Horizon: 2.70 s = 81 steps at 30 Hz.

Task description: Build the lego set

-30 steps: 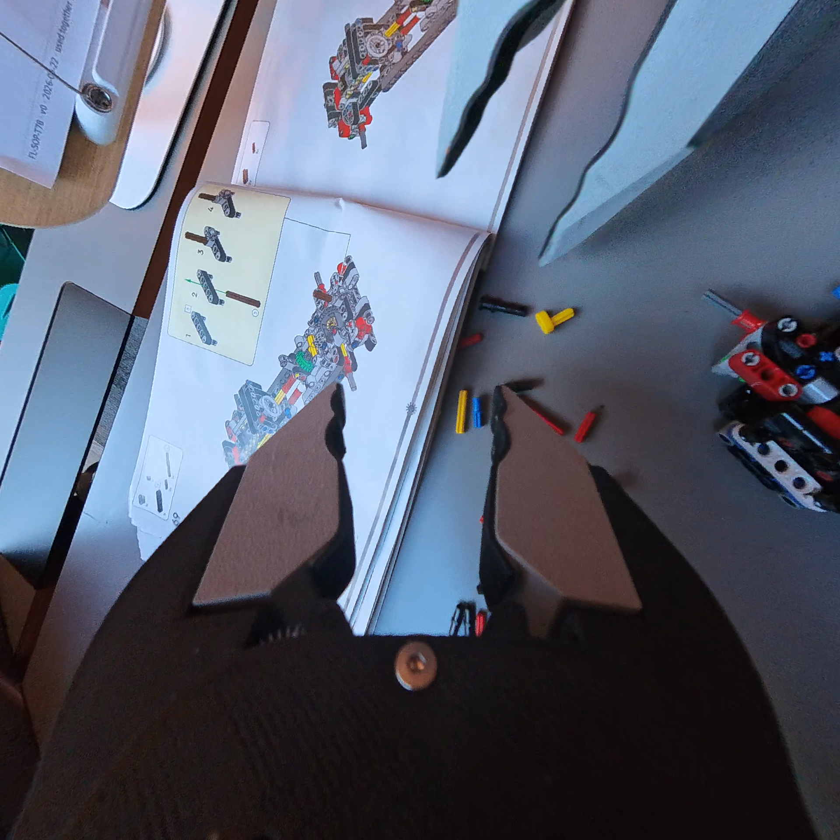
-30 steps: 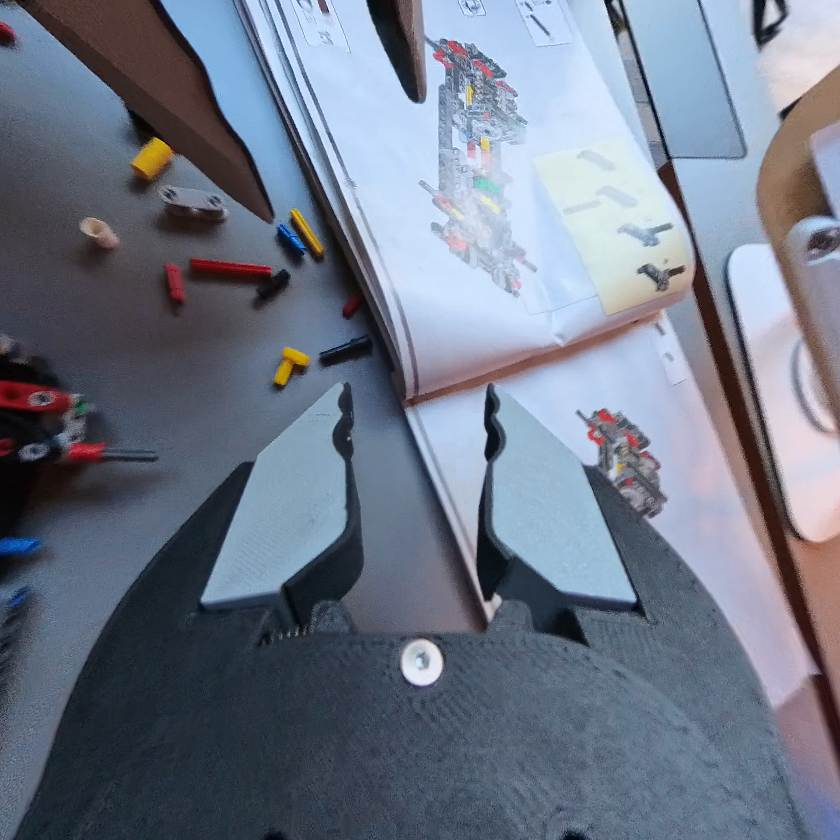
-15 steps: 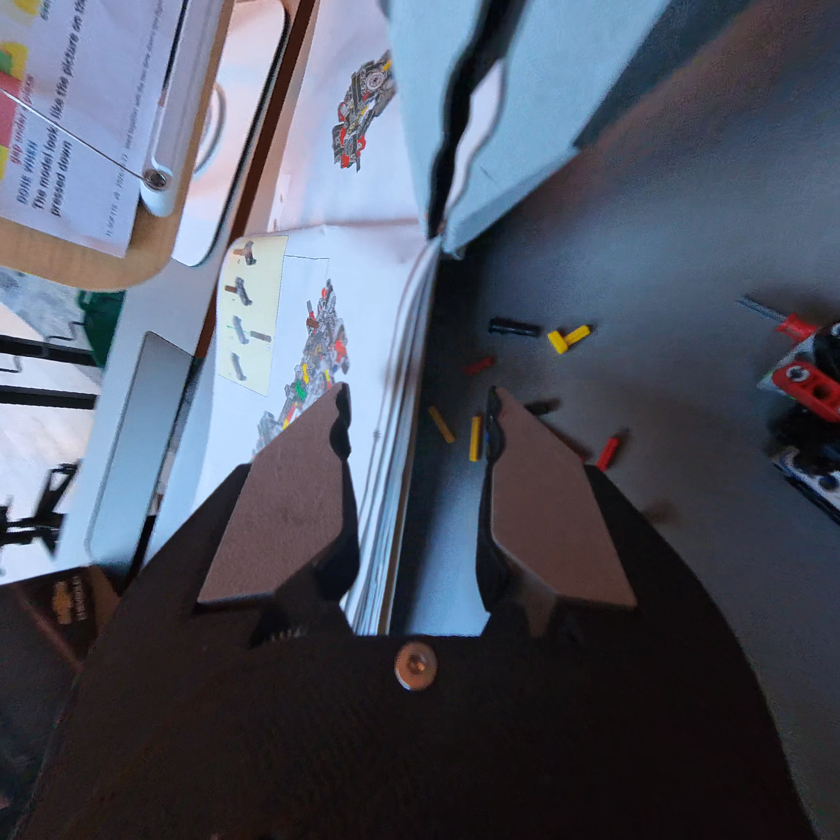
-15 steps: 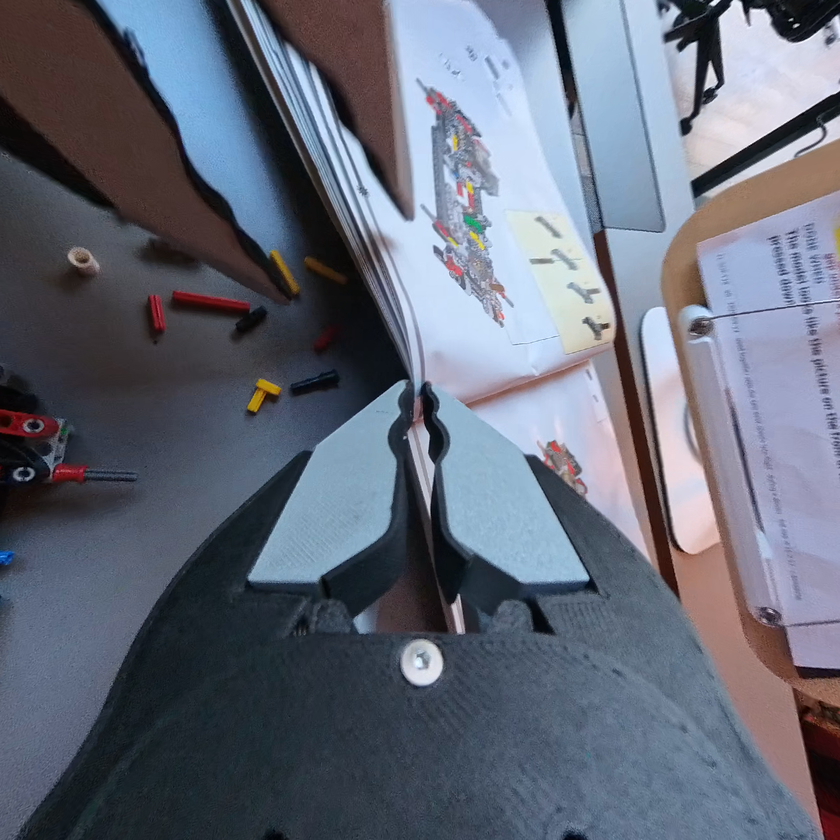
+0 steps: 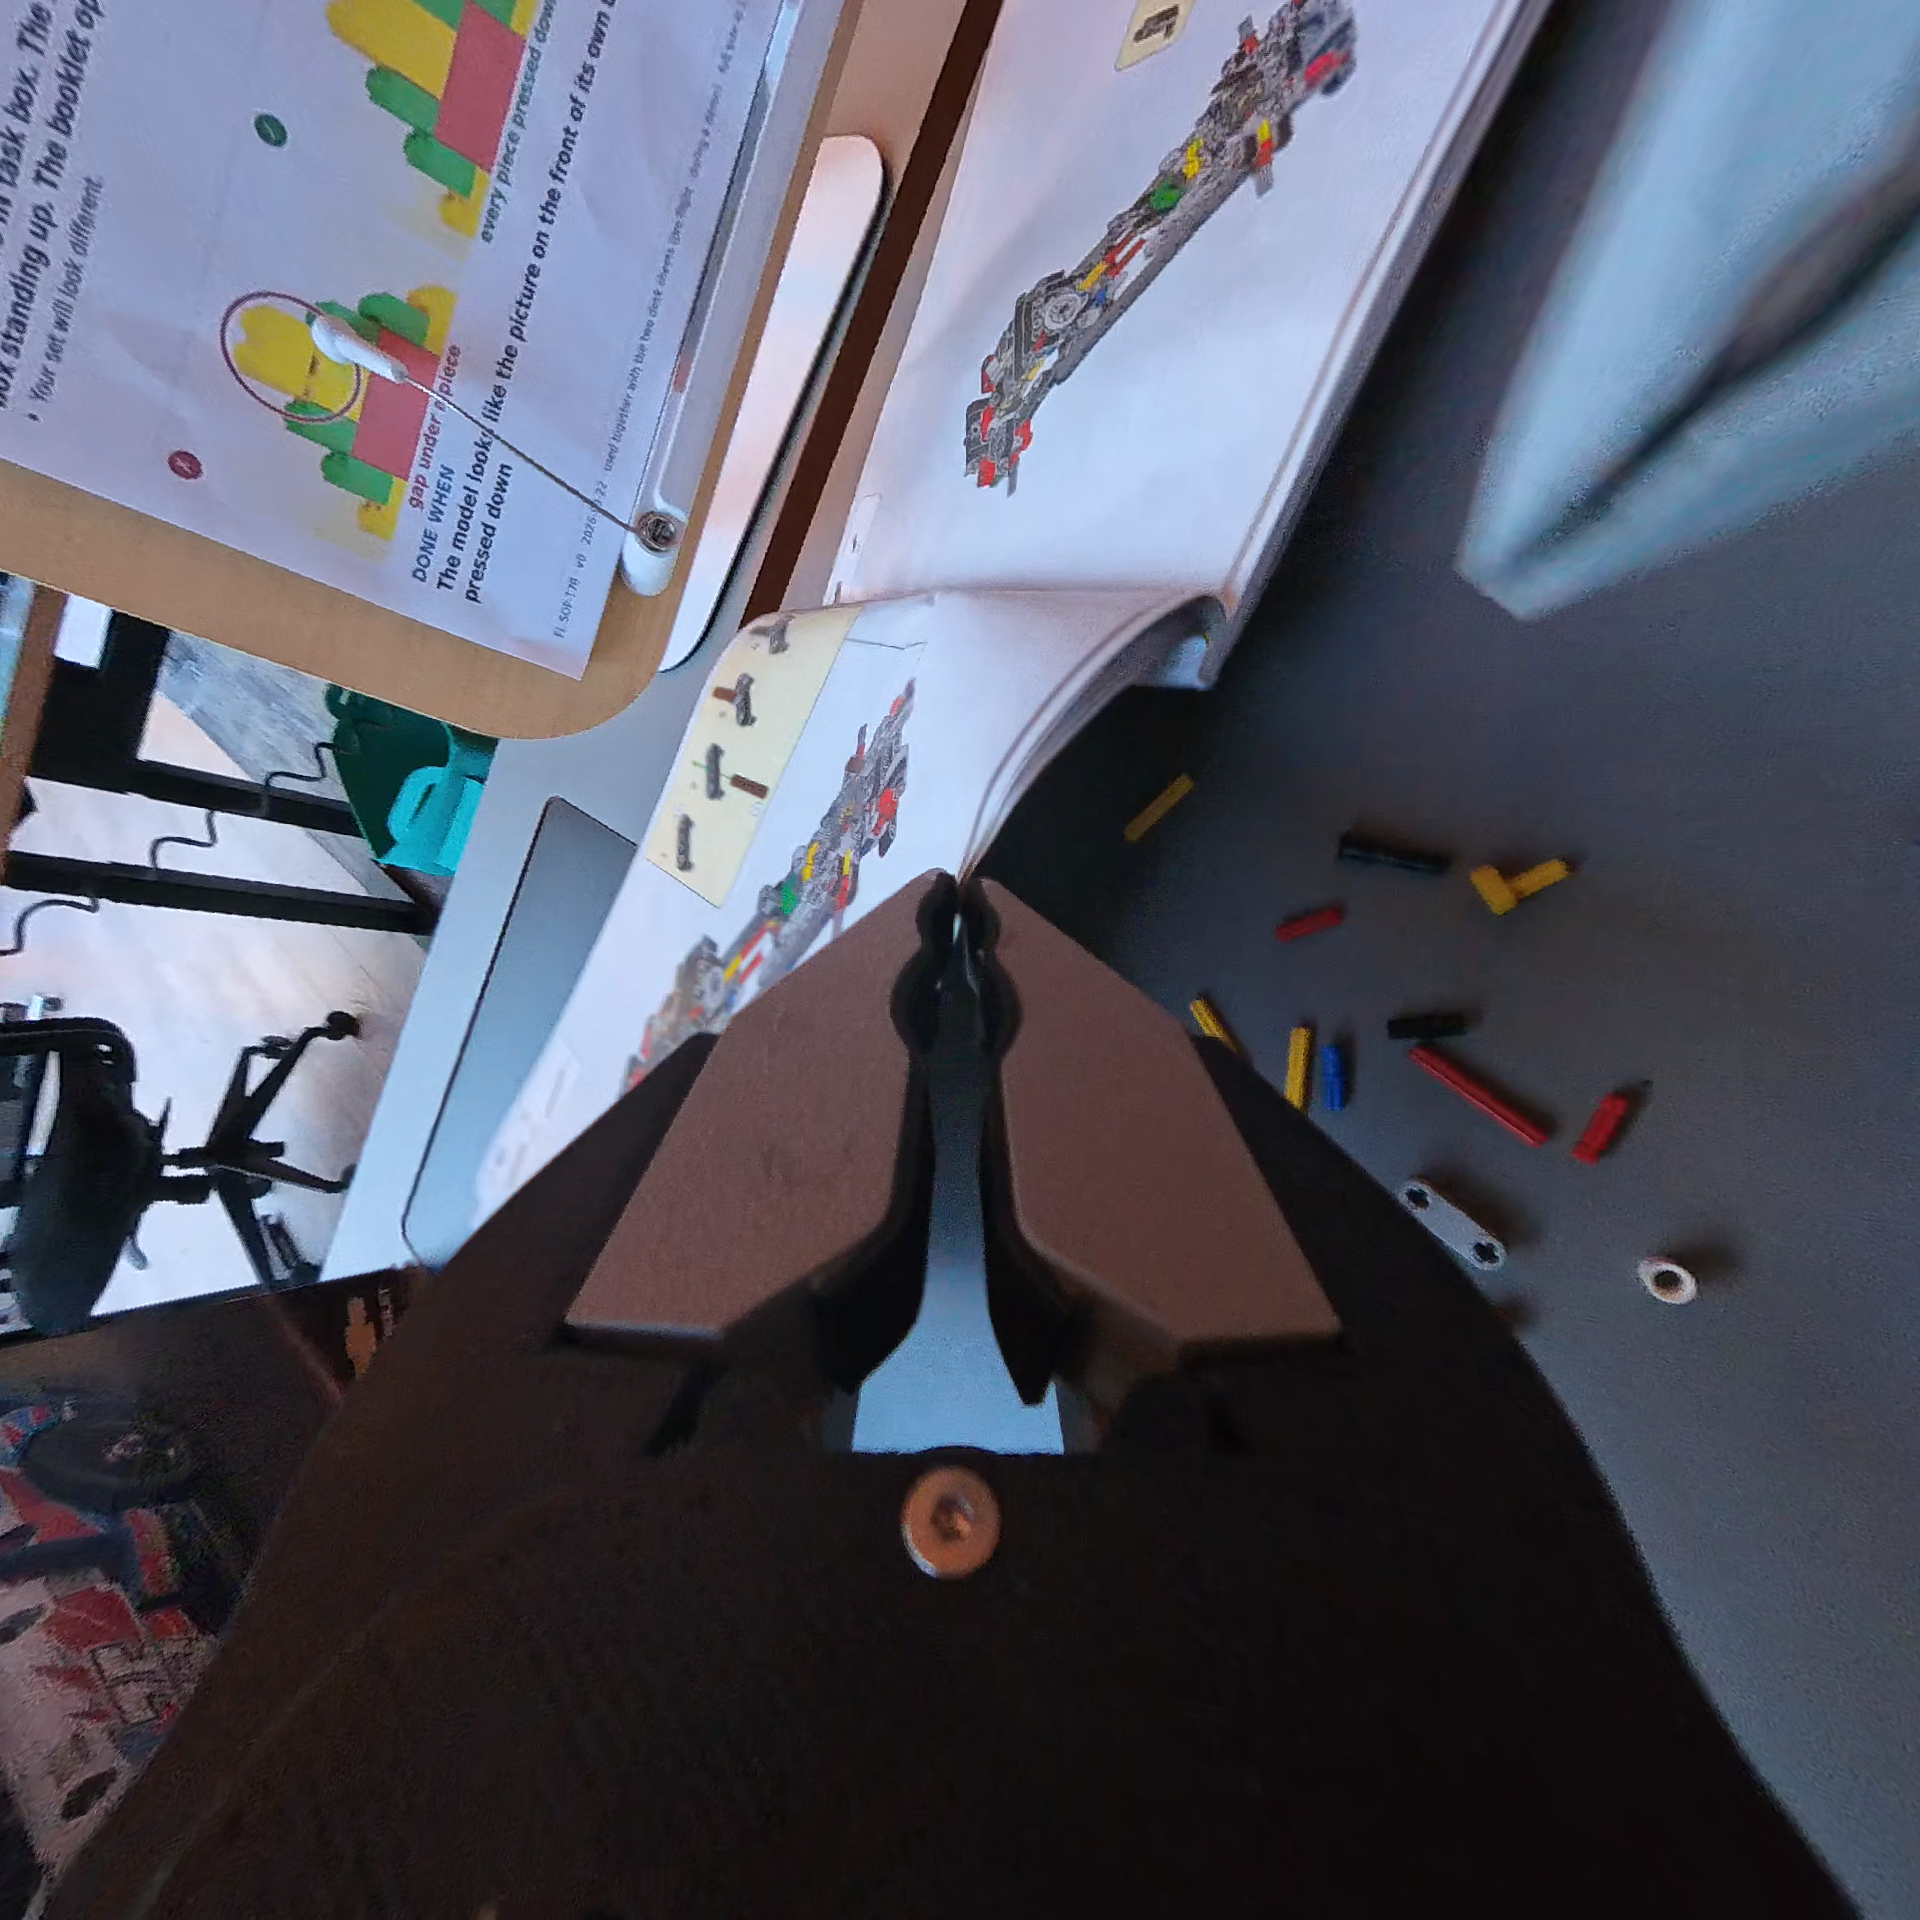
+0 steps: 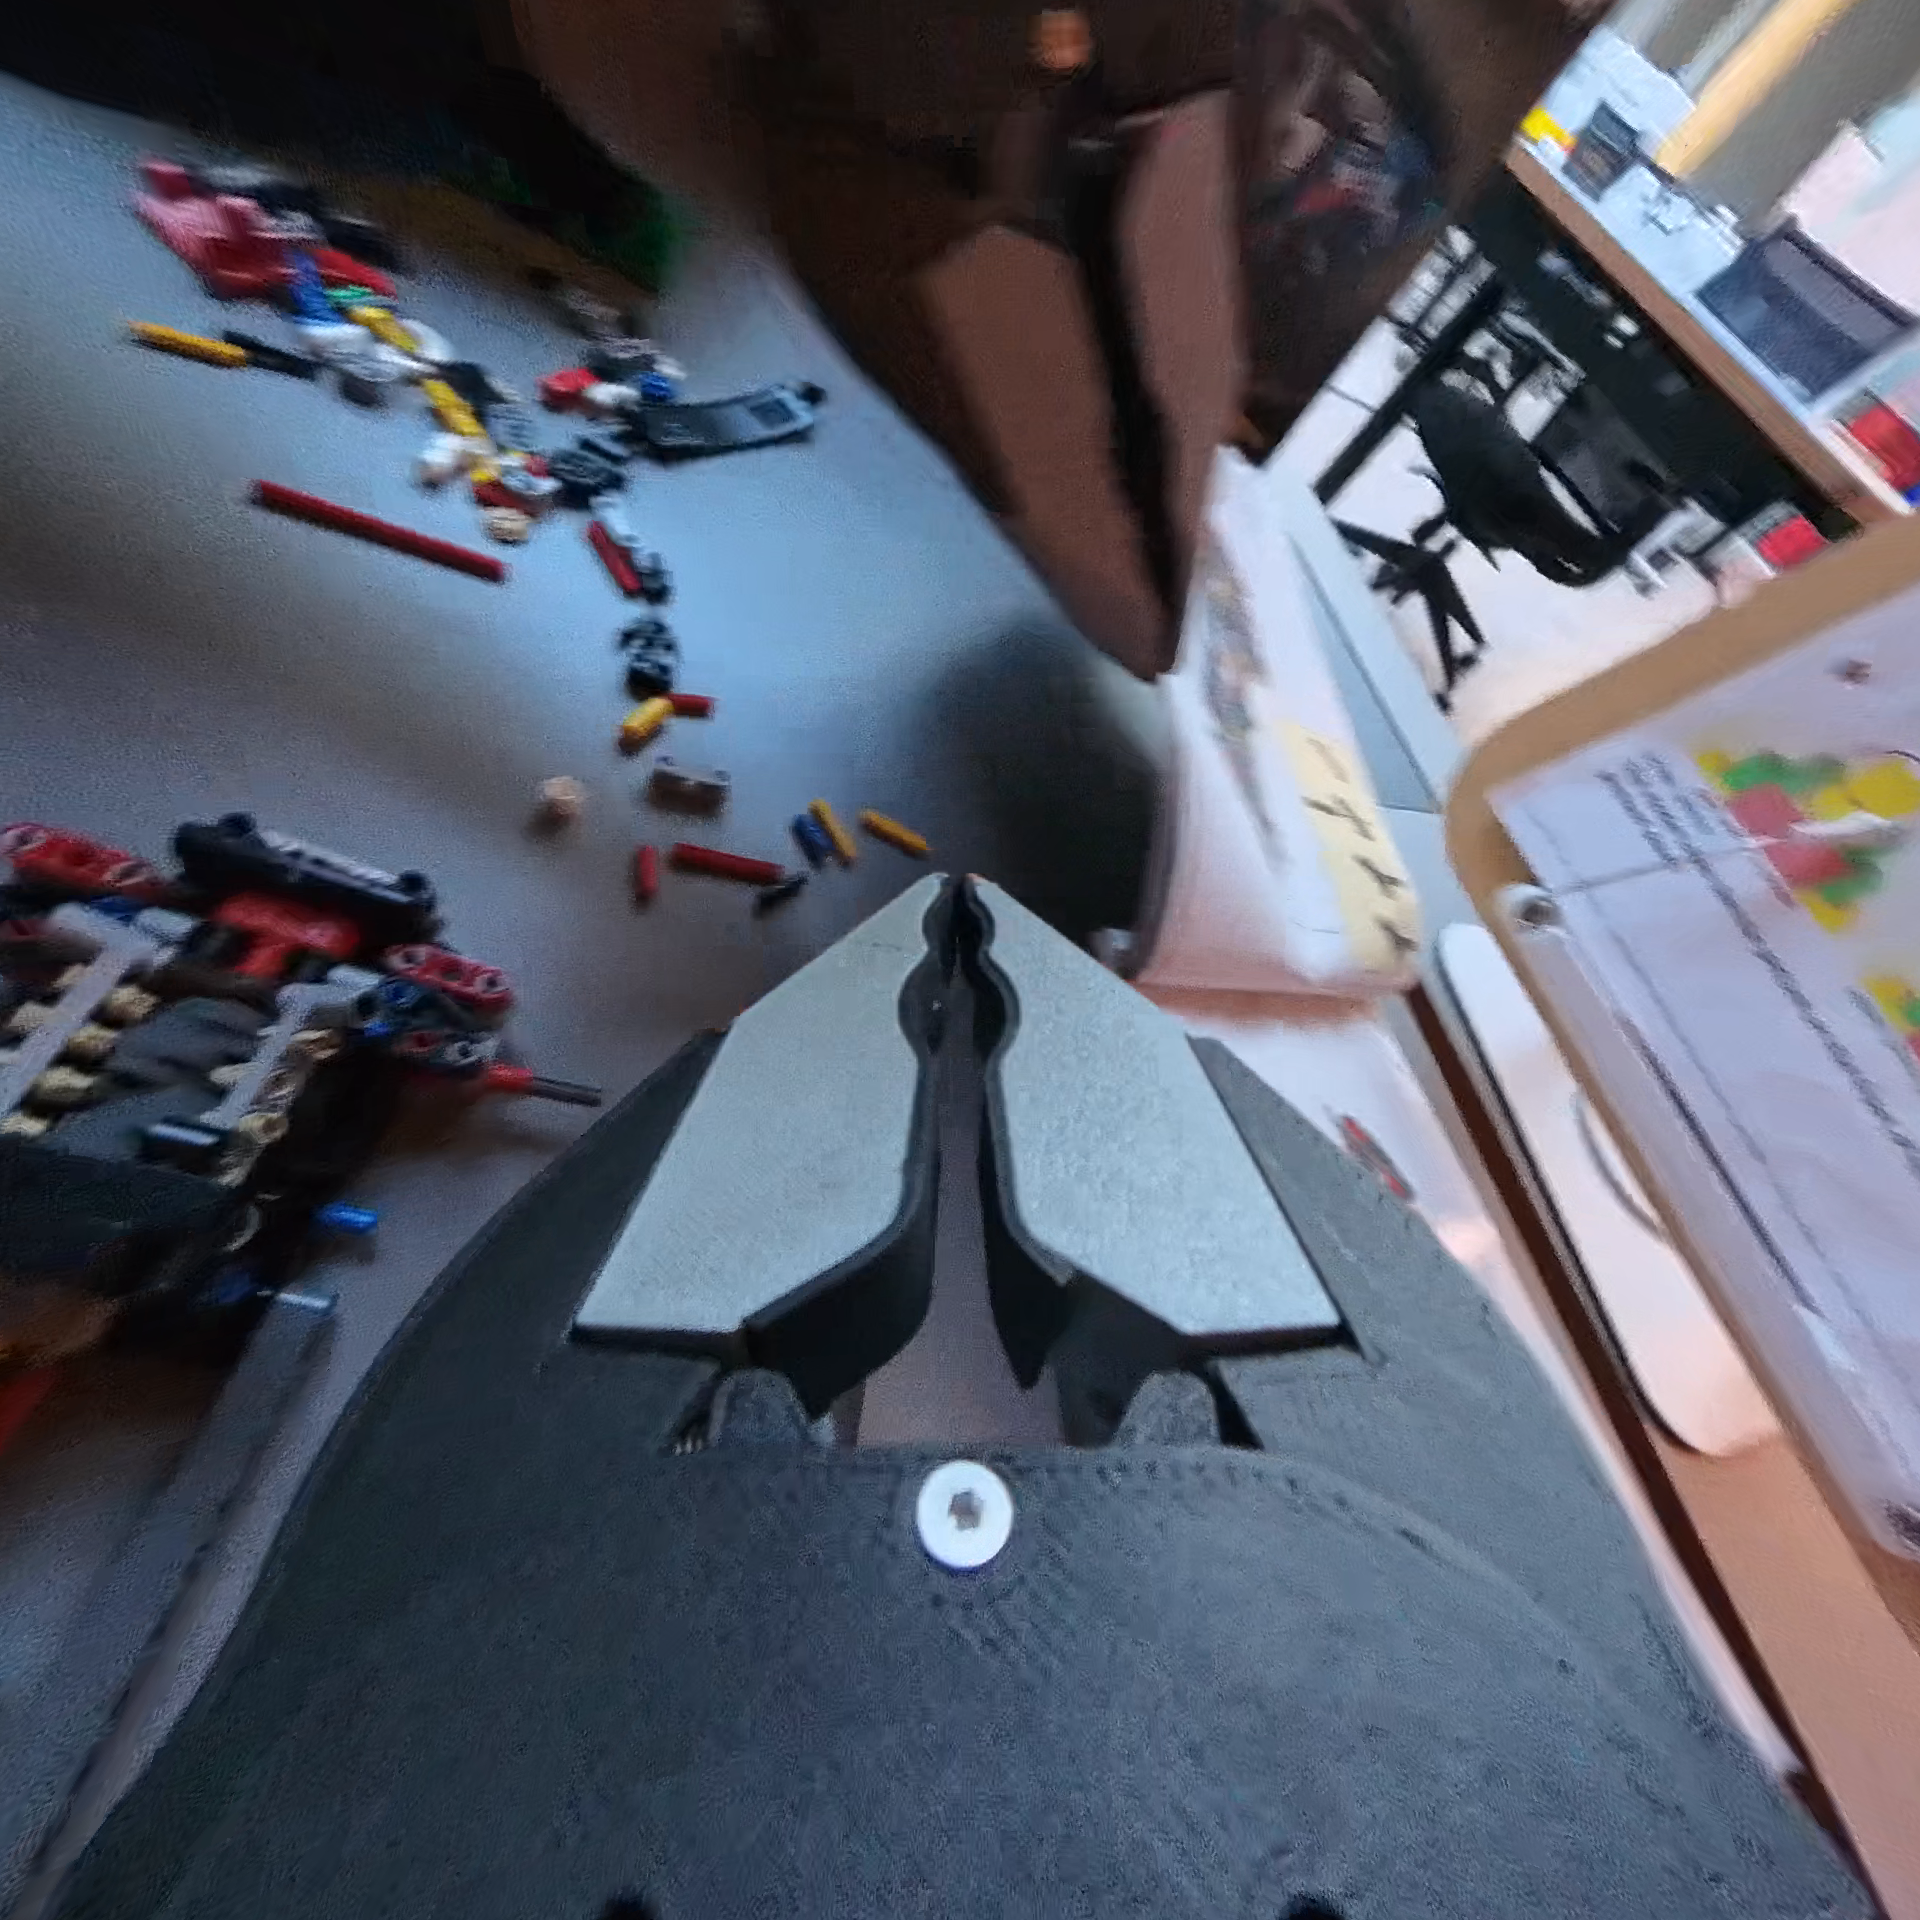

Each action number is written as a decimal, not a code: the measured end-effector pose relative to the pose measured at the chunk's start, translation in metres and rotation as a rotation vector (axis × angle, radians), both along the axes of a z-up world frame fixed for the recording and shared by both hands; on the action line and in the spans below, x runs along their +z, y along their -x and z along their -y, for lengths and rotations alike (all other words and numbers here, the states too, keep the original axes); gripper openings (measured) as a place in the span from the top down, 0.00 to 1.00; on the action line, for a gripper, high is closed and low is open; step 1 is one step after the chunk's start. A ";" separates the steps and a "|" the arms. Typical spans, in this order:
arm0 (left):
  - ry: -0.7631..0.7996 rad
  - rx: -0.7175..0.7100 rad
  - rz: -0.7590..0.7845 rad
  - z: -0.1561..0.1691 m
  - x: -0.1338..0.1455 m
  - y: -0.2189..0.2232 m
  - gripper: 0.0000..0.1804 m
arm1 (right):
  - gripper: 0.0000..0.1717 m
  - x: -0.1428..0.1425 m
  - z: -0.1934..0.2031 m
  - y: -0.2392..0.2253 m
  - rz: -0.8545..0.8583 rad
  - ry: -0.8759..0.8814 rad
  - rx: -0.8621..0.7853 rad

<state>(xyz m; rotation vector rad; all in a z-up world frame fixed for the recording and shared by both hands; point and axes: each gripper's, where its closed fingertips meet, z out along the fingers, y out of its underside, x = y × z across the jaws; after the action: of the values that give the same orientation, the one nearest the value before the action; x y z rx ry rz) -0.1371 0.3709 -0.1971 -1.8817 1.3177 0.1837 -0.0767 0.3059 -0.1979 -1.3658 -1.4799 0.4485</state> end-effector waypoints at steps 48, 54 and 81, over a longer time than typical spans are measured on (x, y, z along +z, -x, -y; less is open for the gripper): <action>0.273 0.026 0.059 0.007 -0.057 0.018 1.00 | 0.88 -0.079 -0.006 0.020 0.108 0.662 -0.185; 0.276 0.034 0.073 0.003 -0.053 0.020 1.00 | 0.88 -0.088 0.034 0.051 0.159 0.710 -0.011; 0.488 0.049 0.316 0.088 -0.035 0.016 0.77 | 0.64 -0.034 0.083 -0.131 0.103 0.597 -0.024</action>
<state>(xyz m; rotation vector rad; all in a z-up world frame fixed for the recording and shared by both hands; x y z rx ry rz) -0.1533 0.2826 -0.2326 -2.2317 1.1645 -0.4334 0.0546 0.2225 -0.2314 -1.8896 -1.4693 0.8639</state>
